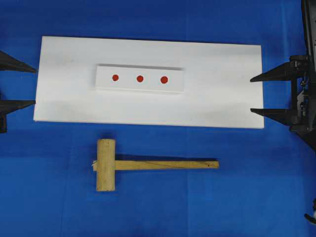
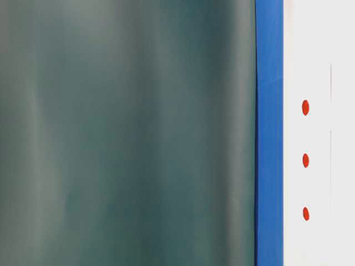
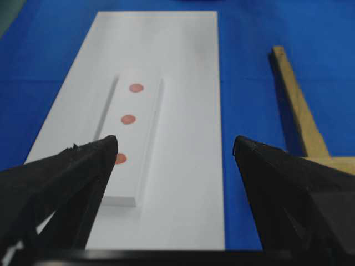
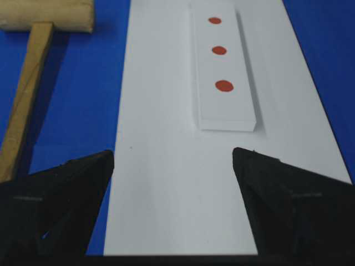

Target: Hit the mark with a hammer.

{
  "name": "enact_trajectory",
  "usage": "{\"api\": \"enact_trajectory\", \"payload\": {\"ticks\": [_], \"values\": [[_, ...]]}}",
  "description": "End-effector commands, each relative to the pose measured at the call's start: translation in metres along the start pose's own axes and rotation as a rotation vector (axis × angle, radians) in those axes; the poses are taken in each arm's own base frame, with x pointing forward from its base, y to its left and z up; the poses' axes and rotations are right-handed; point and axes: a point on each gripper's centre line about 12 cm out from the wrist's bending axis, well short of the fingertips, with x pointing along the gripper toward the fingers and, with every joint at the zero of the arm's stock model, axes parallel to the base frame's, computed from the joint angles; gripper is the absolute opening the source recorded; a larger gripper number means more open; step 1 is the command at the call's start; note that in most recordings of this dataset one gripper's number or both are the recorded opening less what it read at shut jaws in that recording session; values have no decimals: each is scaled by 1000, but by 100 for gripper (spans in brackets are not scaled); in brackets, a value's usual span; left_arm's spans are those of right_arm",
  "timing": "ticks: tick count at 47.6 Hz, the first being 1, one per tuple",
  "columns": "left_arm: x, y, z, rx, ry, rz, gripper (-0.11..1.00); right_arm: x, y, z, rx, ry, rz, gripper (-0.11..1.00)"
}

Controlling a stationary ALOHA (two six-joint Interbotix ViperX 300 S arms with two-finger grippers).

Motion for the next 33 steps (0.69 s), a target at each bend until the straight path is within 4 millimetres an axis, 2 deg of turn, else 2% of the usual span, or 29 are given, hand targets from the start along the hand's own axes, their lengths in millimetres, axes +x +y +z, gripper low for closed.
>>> {"api": "enact_trajectory", "payload": {"ticks": [1,33], "values": [[1,0,6,3,-12,-1,84,1,0,7,3,-20,-2,79],[-1,0,7,2,-5,-1,84,1,0,8,1,-22,-2,79]]}}
